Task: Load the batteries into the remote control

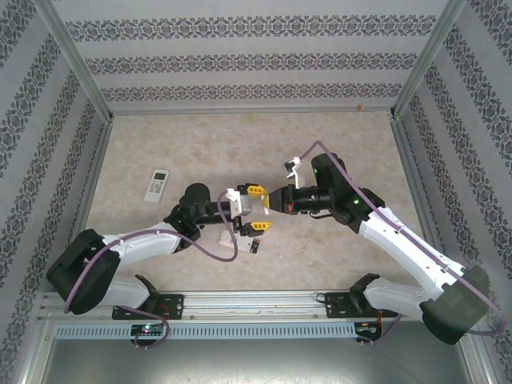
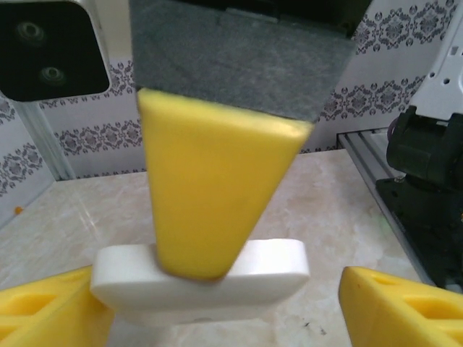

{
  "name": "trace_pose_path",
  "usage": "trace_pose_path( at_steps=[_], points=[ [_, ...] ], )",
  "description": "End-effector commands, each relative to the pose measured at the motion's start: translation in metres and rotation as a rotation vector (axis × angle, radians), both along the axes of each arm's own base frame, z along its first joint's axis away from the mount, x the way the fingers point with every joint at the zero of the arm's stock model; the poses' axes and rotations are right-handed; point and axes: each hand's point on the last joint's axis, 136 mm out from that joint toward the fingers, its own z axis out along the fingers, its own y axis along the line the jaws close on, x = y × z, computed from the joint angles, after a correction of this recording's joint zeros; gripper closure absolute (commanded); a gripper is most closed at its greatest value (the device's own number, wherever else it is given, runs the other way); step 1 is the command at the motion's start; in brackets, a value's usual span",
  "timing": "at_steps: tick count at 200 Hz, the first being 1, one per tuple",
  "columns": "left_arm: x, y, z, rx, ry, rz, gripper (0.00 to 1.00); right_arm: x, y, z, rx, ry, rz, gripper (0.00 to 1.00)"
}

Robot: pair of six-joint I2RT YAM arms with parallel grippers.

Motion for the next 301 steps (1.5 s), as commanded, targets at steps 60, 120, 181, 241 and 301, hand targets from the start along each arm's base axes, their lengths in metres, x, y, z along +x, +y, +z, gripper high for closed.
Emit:
trace_pose_path(
  at_steps=[60,120,181,241,301],
  points=[
    [0.000,-0.007,0.041,-0.140,-0.015,-0.018,0.48,-0.004,0.003,-0.001,0.021,0.004,-0.004,1.00],
    [0.001,0.009,-0.021,0.347,0.035,0.012,0.55,0.014,-0.047,0.010,-0.054,-0.034,-0.214,0.56],
    [0.023,0.063,-0.115,1.178,0.153,-0.082,0.51,0.012,-0.125,-0.043,-0.233,-0.021,-0.544,0.45],
    [0.049,0.053,-0.196,1.451,0.224,-0.178,0.45,-0.004,-0.130,-0.057,-0.232,0.017,-0.542,0.41],
    [0.069,0.035,-0.181,1.360,0.119,-0.075,0.13,-0.004,-0.136,-0.048,-0.256,-0.051,-0.541,0.35]
  ],
)
